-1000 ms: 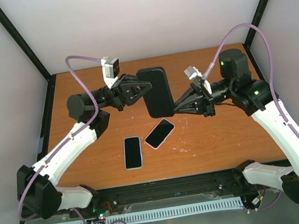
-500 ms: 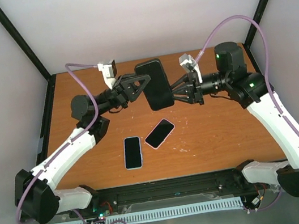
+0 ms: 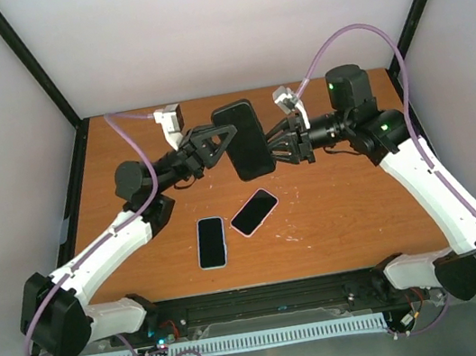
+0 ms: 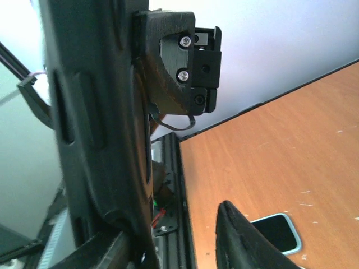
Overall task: Take the phone out of the phone case
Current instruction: Remove the phone case from the phone.
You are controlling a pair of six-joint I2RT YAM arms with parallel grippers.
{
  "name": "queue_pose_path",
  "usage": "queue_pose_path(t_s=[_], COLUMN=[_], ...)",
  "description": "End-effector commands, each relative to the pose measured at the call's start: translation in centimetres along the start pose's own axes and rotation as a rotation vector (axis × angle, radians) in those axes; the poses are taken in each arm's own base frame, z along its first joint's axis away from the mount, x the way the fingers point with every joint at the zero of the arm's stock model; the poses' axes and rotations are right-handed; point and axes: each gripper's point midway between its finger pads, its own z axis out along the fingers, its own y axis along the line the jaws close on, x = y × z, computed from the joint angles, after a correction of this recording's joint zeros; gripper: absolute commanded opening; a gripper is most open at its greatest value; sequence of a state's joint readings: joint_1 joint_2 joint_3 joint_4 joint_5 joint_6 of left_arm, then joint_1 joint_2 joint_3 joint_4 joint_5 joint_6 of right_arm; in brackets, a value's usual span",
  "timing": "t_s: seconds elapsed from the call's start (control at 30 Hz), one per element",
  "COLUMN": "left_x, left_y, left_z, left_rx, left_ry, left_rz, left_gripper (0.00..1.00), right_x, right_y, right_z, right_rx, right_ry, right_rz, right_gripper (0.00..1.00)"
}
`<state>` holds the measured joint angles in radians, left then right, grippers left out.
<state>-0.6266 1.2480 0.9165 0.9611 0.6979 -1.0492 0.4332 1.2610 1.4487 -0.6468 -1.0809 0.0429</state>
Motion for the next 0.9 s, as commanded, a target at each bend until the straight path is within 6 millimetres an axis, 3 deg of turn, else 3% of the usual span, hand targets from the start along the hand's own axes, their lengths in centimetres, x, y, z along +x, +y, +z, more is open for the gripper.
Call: queue_pose_path(t_s=[0.0,0.07,0.13,0.23,0.37,0.5,0.63,0.73,0.77,0.87], left_x=[5.2,5.5,5.5,5.5,5.0,4.8,5.1,5.7,5.9,6.1], left_y=[-2.9,-2.6,-2.6,-2.3,-1.7,-1.3,-0.7,-0.1,0.0,0.5], left_z=[0.5,0.2,0.0,-0.1,-0.4,-0.5,-0.4,-0.3,-0.3,-0.2], left_rx=[0.136,0.125,0.116,0.089,0.028,0.000,-0.011,-0.001,0.002,-0.007], left_ry=[0.186,0.184,0.178,0.170,0.133,0.120,0.125,0.139,0.144,0.146], left_rz=[-0.104,-0.104,-0.100,-0.091,-0.080,-0.073,-0.095,-0.117,-0.126,-0.127], left_gripper=[0.00,0.00,0.00,0.00,0.00,0.00,0.00,0.00,0.00,0.00], right_x=[-2.4,-2.3,-2.6,-3.1,-3.0,-2.2,-2.1,-2.0,-2.0,-2.2], right_y=[1.3,2.6,2.7,0.5,-3.9,-5.0,-3.7,-0.4,0.3,0.5], right_z=[1.2,1.1,0.8,0.2,-1.2,-1.4,-0.7,0.2,0.3,0.5], right_rx=[-0.101,-0.182,-0.147,0.059,0.359,0.409,0.319,0.115,0.070,0.034], right_ry=[-0.049,-0.043,-0.054,-0.074,-0.063,-0.045,-0.043,-0.048,-0.052,-0.058], right_rz=[-0.125,-0.127,-0.155,-0.199,-0.210,-0.216,-0.242,-0.257,-0.248,-0.210], right_gripper=[0.39,0.43,0.41,0.28,0.26,0.20,0.13,0.32,0.32,0.06])
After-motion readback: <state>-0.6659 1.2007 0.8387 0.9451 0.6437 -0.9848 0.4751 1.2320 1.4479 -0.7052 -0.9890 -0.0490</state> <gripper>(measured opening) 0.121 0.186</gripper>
